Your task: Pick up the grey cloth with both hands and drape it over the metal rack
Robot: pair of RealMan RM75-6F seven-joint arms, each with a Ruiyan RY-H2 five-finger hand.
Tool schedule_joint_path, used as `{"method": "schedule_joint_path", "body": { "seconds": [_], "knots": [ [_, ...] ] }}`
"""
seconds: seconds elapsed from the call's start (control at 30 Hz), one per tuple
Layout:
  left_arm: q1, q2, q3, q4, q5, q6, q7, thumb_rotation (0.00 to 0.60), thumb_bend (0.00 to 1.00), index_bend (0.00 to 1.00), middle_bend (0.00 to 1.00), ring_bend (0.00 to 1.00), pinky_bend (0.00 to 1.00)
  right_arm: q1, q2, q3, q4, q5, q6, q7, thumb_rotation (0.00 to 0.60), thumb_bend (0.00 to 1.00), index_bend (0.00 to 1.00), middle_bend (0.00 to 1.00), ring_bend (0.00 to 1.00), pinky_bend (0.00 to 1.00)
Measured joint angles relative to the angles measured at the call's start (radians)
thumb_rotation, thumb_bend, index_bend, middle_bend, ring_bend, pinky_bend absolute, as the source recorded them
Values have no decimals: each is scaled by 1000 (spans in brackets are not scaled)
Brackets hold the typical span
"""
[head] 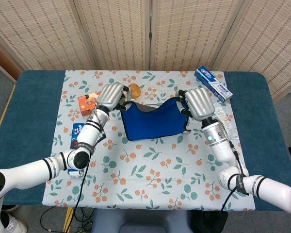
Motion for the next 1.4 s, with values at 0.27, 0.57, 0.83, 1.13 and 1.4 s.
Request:
{"method": "schedule_joint_path", "body": {
  "seconds": [0.27, 0.57, 0.83, 1.13, 1.4],
  "knots": [
    [-18, -8, 5, 44, -42, -12, 15, 600, 359, 649, 1000, 973, 1000, 46, -36, 14, 49, 57, -33, -28, 600, 509, 671, 933, 919, 1000],
    [-35, -35, 10, 126, -64, -9, 30, 600, 359, 650, 1000, 973, 1000, 88, -78, 20, 114, 102, -62, -43, 600, 509, 671, 931, 919, 1000],
    [-51, -67, 2, 220, -81, -20, 37, 600, 358, 650, 1000, 973, 1000, 106, -100, 19, 156, 133, -74, -55, 600, 510, 671, 931, 919, 1000],
    [-71, -108, 4, 293, -90, -51, 57, 600, 359, 645, 1000, 966, 1000, 128, -132, 13, 208, 160, -96, -63, 600, 509, 671, 928, 920, 1000],
    [-91, -150, 10, 357, -92, -61, 88, 600, 359, 631, 1000, 953, 1000, 152, -160, 14, 257, 190, -114, -85, 600, 508, 671, 921, 919, 1000]
  ]
}}
